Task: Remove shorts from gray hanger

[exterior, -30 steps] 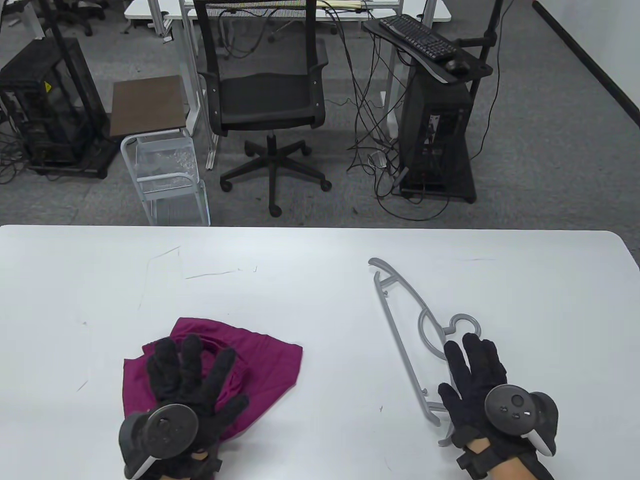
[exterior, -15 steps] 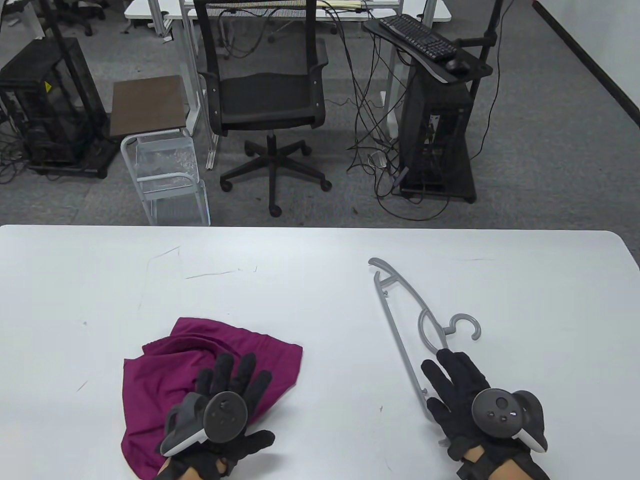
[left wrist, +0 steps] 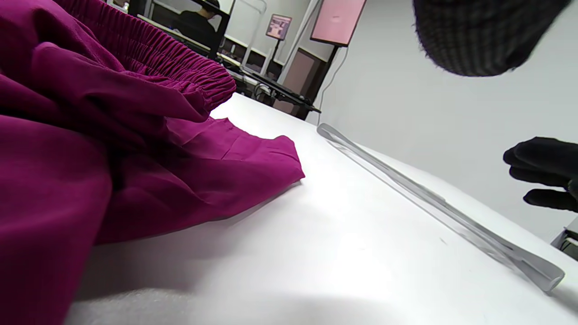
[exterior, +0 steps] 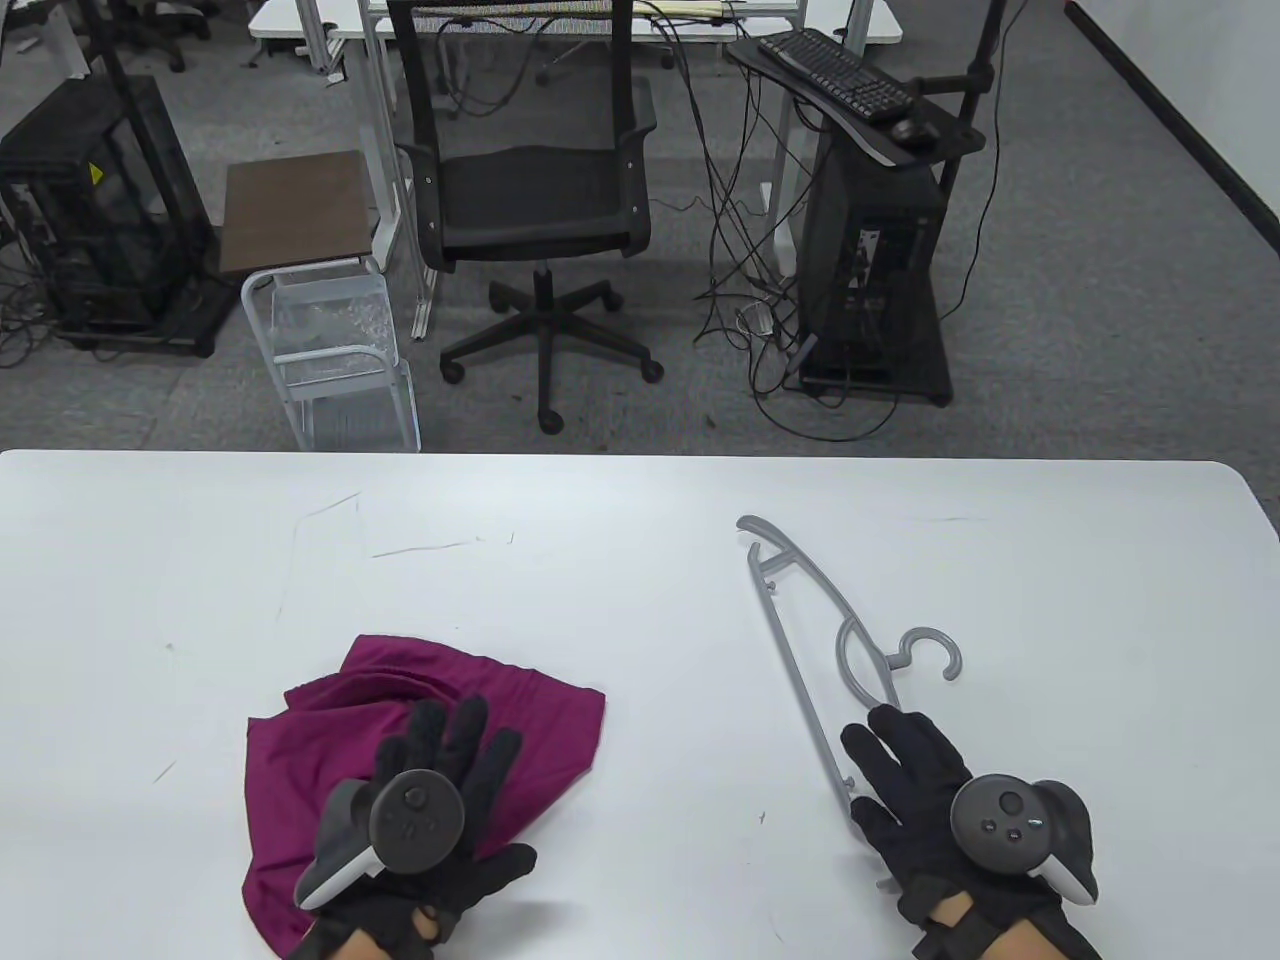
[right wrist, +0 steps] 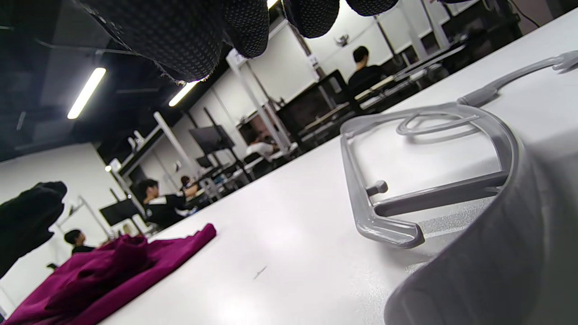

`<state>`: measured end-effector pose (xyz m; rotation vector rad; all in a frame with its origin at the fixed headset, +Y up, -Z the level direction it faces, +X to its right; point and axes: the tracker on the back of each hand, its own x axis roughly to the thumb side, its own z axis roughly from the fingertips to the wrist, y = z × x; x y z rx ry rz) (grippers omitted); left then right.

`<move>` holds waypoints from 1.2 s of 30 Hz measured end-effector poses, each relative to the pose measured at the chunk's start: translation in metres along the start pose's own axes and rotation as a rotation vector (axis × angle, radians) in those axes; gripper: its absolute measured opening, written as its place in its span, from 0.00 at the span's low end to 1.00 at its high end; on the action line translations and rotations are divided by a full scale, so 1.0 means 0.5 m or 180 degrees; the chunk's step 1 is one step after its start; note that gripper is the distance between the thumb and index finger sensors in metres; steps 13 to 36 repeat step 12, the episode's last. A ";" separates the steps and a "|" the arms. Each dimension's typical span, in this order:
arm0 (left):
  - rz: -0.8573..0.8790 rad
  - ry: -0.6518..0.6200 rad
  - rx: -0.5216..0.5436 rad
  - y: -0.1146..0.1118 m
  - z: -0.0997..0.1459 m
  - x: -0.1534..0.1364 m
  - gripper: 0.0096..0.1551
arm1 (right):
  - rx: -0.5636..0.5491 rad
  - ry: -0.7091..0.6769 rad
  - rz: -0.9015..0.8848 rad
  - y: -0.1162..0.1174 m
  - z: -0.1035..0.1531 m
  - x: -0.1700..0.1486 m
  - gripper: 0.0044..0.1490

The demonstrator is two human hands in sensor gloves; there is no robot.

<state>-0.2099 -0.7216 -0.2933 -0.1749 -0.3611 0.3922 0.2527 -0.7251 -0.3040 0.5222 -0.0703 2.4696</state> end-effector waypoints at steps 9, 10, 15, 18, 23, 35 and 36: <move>0.0014 -0.0075 0.0123 0.012 0.014 0.011 0.59 | 0.0117 0.0046 -0.0122 0.006 -0.003 -0.001 0.42; 0.0019 -0.0065 0.0130 0.013 0.015 0.009 0.58 | 0.0128 0.0048 -0.0136 0.006 -0.004 -0.001 0.42; 0.0057 -0.0029 0.0140 0.015 0.017 0.006 0.58 | 0.0148 0.0054 -0.0152 0.008 -0.006 0.000 0.42; 0.0057 -0.0029 0.0140 0.015 0.017 0.006 0.58 | 0.0148 0.0054 -0.0152 0.008 -0.006 0.000 0.42; 0.0057 -0.0029 0.0140 0.015 0.017 0.006 0.58 | 0.0148 0.0054 -0.0152 0.008 -0.006 0.000 0.42; 0.0057 -0.0029 0.0140 0.015 0.017 0.006 0.58 | 0.0148 0.0054 -0.0152 0.008 -0.006 0.000 0.42; 0.0057 -0.0029 0.0140 0.015 0.017 0.006 0.58 | 0.0148 0.0054 -0.0152 0.008 -0.006 0.000 0.42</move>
